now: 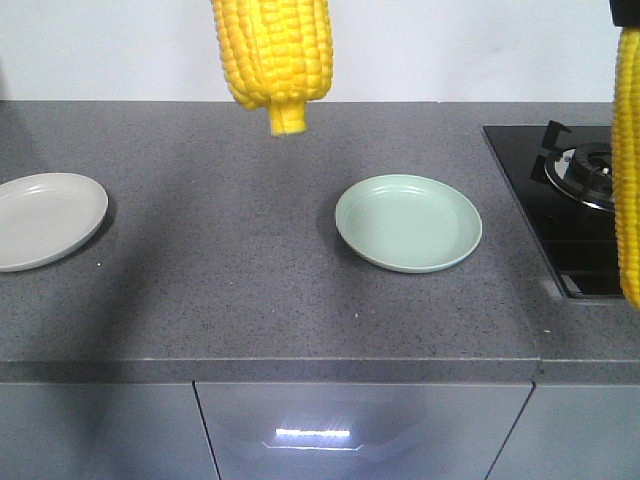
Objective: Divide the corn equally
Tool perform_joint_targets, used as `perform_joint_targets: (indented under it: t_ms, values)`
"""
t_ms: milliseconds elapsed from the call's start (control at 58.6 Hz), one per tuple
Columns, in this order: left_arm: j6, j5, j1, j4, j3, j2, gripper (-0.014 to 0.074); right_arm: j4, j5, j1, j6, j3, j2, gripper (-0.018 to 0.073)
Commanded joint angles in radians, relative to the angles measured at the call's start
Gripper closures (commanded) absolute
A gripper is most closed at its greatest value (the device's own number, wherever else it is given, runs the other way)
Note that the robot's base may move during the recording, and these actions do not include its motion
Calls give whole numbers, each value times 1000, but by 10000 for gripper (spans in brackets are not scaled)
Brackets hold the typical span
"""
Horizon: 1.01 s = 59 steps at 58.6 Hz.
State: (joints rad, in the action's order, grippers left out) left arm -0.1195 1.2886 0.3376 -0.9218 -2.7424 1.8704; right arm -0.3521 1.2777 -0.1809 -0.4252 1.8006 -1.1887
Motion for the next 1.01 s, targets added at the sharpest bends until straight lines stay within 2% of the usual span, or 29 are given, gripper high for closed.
perform_joint_targets:
  t_ms: [0, 989]
  values:
    - [9, -30, 2, -45, -19, -45, 603, -16, -66, 6, -8, 18, 11, 565]
    - [9, -30, 2, -45, -19, -45, 603, -16, -66, 6, -8, 18, 11, 565]
